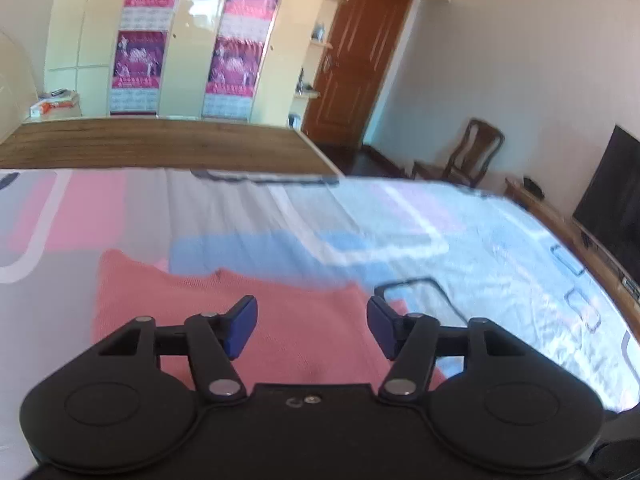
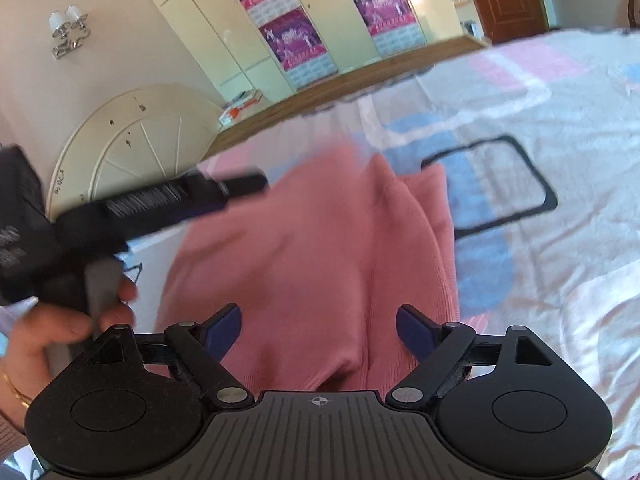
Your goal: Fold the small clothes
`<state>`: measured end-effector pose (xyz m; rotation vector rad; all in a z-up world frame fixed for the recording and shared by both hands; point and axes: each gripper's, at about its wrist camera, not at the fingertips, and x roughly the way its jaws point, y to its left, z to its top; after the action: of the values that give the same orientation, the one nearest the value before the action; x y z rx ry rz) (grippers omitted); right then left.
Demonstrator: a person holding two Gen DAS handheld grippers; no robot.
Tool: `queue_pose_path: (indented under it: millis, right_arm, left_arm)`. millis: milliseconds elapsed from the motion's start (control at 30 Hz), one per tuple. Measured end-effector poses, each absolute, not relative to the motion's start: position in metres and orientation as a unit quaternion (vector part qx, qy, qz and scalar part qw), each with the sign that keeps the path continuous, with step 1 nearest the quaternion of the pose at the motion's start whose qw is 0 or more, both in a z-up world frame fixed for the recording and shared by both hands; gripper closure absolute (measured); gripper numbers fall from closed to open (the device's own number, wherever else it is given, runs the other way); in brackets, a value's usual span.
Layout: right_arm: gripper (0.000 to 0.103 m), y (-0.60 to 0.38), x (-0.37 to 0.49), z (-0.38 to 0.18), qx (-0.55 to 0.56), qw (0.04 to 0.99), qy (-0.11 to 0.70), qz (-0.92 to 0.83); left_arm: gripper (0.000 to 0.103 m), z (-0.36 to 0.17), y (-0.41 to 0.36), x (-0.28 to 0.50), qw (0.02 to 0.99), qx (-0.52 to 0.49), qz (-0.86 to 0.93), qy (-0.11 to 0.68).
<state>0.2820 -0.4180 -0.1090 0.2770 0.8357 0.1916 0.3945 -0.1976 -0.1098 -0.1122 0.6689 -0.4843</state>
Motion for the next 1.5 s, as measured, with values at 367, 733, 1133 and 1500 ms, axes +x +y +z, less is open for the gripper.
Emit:
queue_pose_path:
  millis: [367, 733, 1133, 1500]
  right_arm:
    - [0.060, -0.411, 0.311, -0.140, 0.125, 0.891, 0.418, 0.127]
    - [0.094, -0.403, 0.304, -0.116, 0.081, 0.908, 0.388, 0.133]
    - [0.093, -0.440, 0.262, -0.115, 0.060, 0.906, 0.417, 0.050]
    - [0.062, -0.459, 0.301, -0.091, 0.130, 0.916, 0.377, 0.041]
  left_arm:
    - [0.039, -0.126, -0.126, 0.375, 0.925, -0.058, -0.154, 0.342]
    - [0.039, -0.134, -0.101, 0.364, 0.923, -0.072, -0.131, 0.354]
    - [0.031, -0.154, -0.136, 0.343, 0.896, -0.092, -0.186, 0.393]
    - [0.030, -0.140, -0.127, 0.374, 0.896, -0.119, -0.175, 0.390]
